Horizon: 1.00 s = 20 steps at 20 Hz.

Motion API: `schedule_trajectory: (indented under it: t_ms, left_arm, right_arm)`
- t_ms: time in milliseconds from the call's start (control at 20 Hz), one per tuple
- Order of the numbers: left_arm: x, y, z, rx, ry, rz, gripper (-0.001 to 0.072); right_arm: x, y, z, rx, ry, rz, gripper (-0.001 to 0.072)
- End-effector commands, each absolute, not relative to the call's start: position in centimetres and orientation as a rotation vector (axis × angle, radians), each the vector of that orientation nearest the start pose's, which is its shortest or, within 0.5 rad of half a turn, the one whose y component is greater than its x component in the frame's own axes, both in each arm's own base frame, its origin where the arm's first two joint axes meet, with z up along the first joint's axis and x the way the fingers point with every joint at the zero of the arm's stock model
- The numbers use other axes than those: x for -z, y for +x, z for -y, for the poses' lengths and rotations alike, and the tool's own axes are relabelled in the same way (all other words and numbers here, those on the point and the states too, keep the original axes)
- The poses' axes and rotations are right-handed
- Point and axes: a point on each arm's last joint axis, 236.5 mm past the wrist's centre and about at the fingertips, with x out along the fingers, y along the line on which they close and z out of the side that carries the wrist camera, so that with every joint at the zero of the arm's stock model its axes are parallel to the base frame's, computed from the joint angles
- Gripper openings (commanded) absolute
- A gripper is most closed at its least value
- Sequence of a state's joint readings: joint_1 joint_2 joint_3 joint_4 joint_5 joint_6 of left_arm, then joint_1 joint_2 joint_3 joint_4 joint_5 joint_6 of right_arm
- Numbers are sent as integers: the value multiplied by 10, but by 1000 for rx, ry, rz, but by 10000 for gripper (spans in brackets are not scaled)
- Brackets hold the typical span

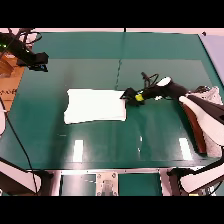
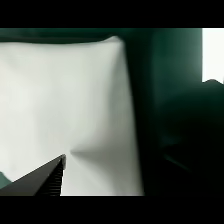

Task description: Fold the shirts.

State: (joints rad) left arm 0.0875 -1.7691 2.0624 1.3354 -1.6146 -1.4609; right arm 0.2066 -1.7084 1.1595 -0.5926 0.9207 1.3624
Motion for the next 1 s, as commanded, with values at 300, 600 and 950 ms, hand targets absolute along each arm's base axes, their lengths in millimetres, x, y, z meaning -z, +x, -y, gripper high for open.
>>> schedule_trajectory:
  t_ms: [300,600,950]
  left_arm:
    - [-80,485,14,204,-120,-1309,23]
    - [-80,485,14,204,-120,-1308,22]
    - [-80,485,14,205,-121,-1307,22]
  right_arm:
    - [30,426,-326,-641,809,-1225,17]
    - [-172,501,-177,-605,800,-784,17]
    - [-254,468,103,-135,917,-477,17]
